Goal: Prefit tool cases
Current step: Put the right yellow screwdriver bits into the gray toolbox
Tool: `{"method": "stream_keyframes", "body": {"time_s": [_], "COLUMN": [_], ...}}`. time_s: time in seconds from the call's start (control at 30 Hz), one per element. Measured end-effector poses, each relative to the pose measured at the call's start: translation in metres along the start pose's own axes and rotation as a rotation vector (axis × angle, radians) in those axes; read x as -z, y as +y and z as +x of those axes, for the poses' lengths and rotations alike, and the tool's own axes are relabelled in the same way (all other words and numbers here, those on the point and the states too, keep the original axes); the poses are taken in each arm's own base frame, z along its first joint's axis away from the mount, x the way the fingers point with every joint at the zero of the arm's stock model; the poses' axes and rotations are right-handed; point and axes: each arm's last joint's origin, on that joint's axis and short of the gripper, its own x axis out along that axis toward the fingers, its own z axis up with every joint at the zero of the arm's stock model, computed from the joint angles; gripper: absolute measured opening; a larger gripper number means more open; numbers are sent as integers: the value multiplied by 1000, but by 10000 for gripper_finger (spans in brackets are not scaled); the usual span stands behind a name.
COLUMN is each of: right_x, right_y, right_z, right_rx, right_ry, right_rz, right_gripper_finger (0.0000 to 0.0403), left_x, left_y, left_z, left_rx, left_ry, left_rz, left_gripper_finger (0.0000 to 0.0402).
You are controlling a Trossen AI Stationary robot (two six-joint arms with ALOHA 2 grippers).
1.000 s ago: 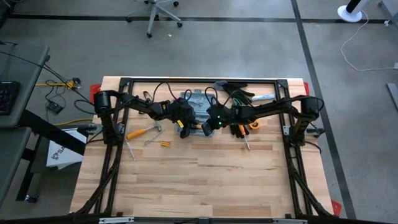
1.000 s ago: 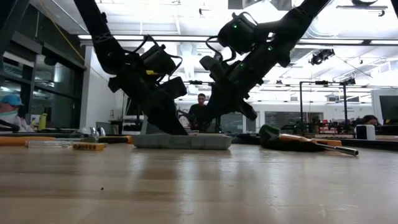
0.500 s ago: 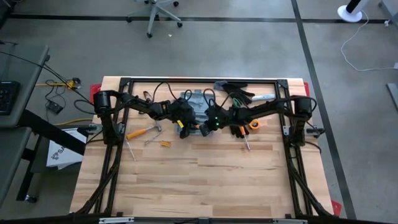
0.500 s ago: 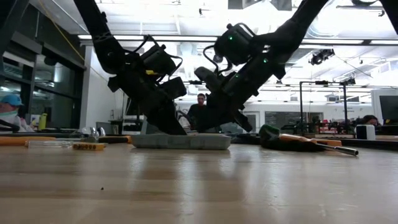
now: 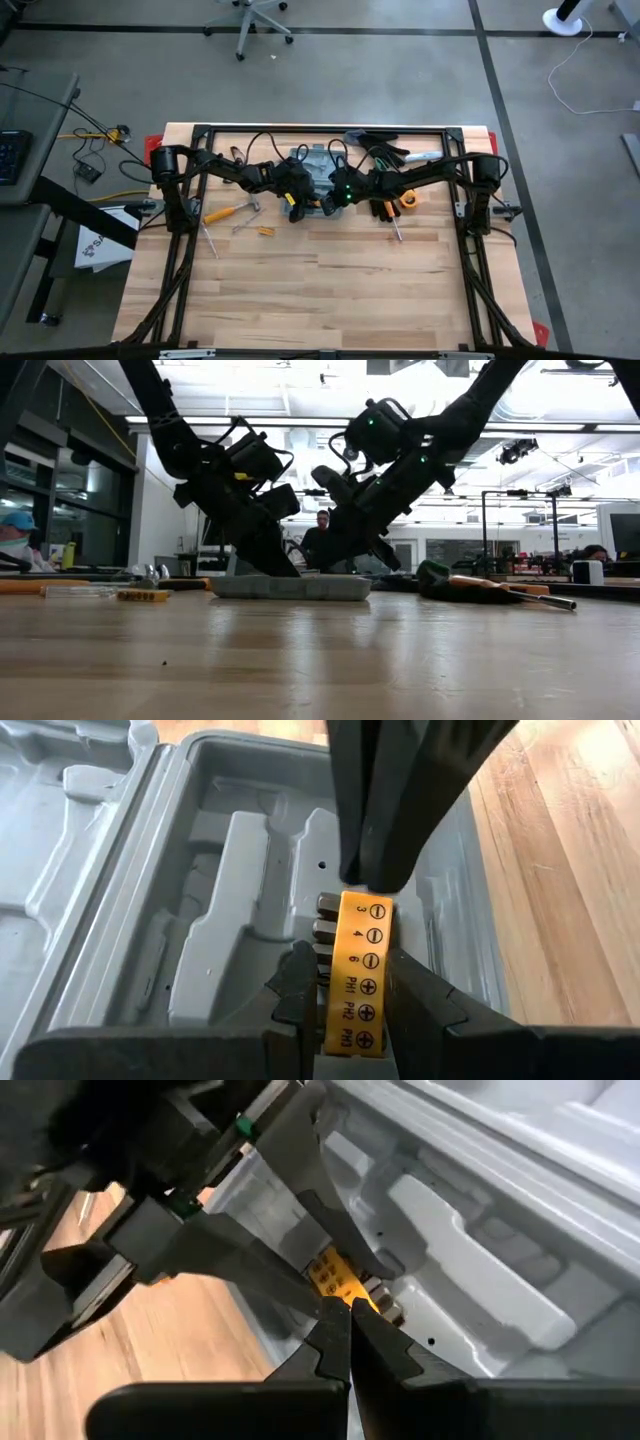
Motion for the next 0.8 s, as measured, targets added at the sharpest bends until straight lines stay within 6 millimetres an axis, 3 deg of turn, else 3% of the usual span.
{"method": "stream_keyframes", "body": {"time_s": [0.23, 0.6, 0.8], "right_x": [1, 2, 3], "right_y": [-3, -2, -2], "right_z": [14, 15, 15], "right_rx": [-3, 26, 42], "right_ry": [18, 68, 78], "right_rz": [22, -13, -20], "right_gripper_finger": [0, 0, 0], "left_x": [0, 0, -2], "left_y": [0, 0, 0], "left_z": [0, 0, 0], "left_rx": [1, -3, -9], "left_ry": [3, -2, -30], "left_rz": [-5, -18, -87], "left_gripper_finger": [74, 74, 151]}}
